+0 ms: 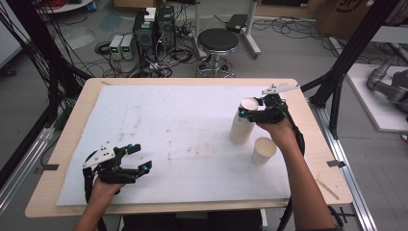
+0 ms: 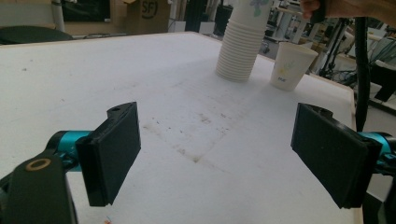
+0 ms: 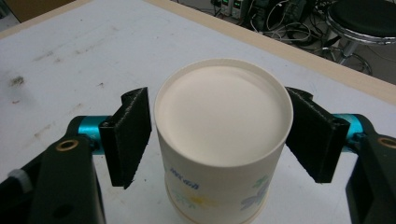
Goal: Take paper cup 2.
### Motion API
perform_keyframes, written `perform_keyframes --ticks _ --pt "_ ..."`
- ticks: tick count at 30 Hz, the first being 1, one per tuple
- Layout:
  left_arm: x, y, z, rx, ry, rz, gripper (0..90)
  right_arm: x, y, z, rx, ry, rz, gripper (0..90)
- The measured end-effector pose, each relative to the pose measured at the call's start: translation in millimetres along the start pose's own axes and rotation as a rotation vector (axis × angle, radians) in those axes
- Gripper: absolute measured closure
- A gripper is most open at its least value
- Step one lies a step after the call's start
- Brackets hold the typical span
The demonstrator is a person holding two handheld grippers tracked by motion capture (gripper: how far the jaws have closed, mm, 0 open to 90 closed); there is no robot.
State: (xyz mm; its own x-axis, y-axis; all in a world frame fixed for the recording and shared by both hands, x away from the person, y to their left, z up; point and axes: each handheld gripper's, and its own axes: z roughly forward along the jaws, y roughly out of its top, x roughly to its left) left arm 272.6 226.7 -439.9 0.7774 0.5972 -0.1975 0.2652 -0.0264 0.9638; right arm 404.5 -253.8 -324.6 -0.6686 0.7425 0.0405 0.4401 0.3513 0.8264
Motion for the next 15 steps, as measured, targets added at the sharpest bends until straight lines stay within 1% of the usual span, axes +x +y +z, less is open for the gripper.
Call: perform_keyframes --ticks 1,4,6,11,14,15 --pt "0.2 0.1 -0.3 0.000 0.000 0.000 15.8 -0.3 0.1 0.4 0.005 -0.004 0.003 30.8" --pt "0.7 0.0 -0.7 0.001 0.002 -0.001 15.8 -1.8 -0.2 1.1 0.012 -0.006 0.015 32.7" --pt "0.8 0.0 -0.8 -0.002 0.001 -0.003 15.8 -2.5 0.1 0.6 0.005 -0.009 0.009 33.0" --pt "1.0 0.2 -0.4 0.000 0.000 -0.003 15.8 -1.7 1.1 -1.0 -0.001 -0.011 0.018 33.4" --pt "0.7 0.2 0.0 -0.001 -0.001 -0.004 15.8 -2.1 3.7 -2.8 -0.007 -0.013 0.011 33.4" --pt "0.8 0.2 0.0 0.001 -0.002 -0.004 15.8 -1.7 4.6 -3.6 -0.006 -0.015 0.016 33.4"
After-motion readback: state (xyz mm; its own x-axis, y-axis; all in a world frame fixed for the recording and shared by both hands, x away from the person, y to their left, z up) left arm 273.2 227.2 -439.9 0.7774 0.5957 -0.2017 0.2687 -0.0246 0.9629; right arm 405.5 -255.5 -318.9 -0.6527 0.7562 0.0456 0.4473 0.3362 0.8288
